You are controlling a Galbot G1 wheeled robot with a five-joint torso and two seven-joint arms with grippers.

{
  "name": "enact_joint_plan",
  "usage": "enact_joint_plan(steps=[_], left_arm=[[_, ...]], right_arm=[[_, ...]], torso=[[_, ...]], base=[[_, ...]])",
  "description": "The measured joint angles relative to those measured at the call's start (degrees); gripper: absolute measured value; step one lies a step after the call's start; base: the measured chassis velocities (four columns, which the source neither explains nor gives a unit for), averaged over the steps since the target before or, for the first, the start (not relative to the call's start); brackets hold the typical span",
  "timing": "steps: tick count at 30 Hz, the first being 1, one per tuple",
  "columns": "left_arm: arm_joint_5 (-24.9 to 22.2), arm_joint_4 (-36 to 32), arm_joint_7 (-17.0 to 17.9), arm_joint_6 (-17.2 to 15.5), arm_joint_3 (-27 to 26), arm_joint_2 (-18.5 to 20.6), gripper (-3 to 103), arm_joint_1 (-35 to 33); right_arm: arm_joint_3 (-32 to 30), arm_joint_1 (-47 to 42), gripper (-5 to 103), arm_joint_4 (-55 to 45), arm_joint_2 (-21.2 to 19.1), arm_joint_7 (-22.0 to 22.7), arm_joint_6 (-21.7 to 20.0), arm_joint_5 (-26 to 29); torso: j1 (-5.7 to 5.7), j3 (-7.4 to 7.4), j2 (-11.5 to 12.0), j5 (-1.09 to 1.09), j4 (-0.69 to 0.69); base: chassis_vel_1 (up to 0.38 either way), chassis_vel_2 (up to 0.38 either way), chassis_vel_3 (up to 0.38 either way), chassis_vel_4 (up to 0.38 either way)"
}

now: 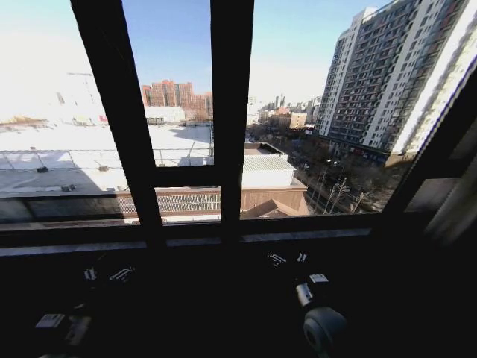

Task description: Open the curtains by pulling them apart, changing their state from closed to fully open.

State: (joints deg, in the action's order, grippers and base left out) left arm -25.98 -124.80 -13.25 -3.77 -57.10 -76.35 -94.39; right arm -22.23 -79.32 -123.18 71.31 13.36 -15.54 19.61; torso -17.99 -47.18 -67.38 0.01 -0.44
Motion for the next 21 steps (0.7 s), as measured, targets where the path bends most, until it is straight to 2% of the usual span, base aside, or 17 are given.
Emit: enact_joint_plan(steps=[9, 13, 16, 21], left_arm=[[0.0, 0.5, -0.3, 1.4, 0.2, -0.2, 100, -0.8], [0.0, 0.6, -0.3, 1.6, 0.2, -0.3, 100, -0.8], [0.0, 0.6, -0.3, 1.7, 0.2, -0.5, 100, -0.8], [0.4, 0.6, -0.5, 1.9, 0.5, -1.2, 100, -0.8]], right_arm=[[-0.1, -0.8, 100, -0.3, 0.1, 0.2, 0.0, -0.9], [0.0, -1.3, 100, -0.4, 0.2, 0.2, 0.1, -1.9], [0.1, -1.7, 100, -0.8, 0.1, 0.1, 0.6, -2.6], [0.2, -1.9, 100, -1.3, -0.1, 0.1, 0.9, -2.9]], torso=[[0.01, 0.00, 0.0, 0.05, 0.00], [-0.01, -0.01, 0.0, -0.02, 0.00], [0.00, 0.00, 0.0, 0.04, -0.01], [-0.02, -0.01, 0.0, -0.02, 0.00]], base=[[0.043, -0.365, -0.038, 0.368], [0.062, -0.351, -0.051, 0.372], [0.123, -0.265, -0.084, 0.247], [0.225, -0.242, -0.244, 0.264]])
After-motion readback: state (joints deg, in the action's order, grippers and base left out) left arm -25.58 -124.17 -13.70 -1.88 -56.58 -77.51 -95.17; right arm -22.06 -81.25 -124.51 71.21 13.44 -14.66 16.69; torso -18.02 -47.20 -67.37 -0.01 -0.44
